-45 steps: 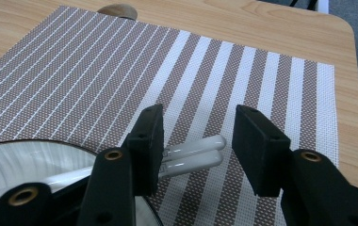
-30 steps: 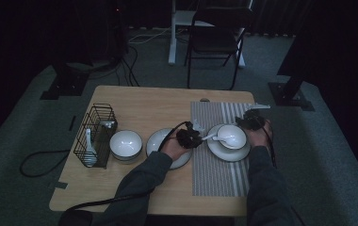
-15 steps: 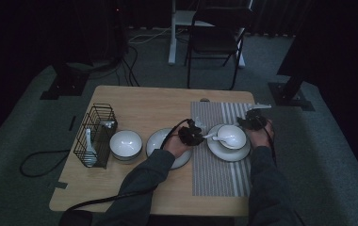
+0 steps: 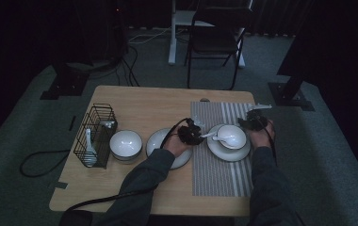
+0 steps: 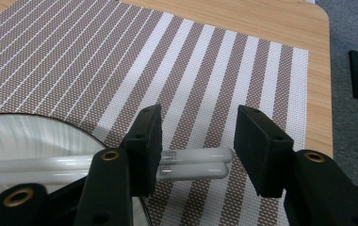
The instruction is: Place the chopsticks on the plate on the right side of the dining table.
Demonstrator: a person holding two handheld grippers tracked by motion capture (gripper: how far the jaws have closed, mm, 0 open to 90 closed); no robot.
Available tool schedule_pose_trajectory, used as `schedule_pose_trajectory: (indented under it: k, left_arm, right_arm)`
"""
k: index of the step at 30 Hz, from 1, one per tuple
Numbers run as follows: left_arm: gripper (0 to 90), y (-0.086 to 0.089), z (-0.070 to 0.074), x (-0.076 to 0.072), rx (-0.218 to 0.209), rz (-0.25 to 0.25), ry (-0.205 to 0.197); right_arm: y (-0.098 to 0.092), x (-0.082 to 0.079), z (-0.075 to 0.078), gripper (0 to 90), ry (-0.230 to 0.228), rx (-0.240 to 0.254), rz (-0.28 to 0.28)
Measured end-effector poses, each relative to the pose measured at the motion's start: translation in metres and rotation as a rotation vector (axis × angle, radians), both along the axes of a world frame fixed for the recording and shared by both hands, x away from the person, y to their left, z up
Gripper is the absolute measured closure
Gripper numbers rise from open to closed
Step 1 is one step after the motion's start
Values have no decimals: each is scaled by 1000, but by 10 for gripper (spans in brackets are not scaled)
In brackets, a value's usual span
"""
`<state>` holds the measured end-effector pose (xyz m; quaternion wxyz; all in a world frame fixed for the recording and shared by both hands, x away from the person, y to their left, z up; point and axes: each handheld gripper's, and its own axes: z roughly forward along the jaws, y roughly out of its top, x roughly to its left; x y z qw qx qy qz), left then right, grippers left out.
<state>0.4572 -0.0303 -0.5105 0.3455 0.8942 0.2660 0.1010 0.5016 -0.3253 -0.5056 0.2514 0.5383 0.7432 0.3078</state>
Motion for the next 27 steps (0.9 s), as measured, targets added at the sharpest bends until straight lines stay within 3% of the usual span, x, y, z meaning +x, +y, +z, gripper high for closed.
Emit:
schedule_pose_trajectory:
  k: [5, 20, 27]
  left_arm:
    - [655, 3, 1, 1, 4, 5, 1]
    - [661, 6, 1, 2, 32, 21, -18]
    - [717, 8, 3, 5, 43, 39, -17]
  right_arm:
    - [-6, -4, 0, 510, -2, 9, -12]
    - [-9, -6, 3, 509, -2, -8, -13]
    - [-15, -10, 1, 509, 0, -2, -17]
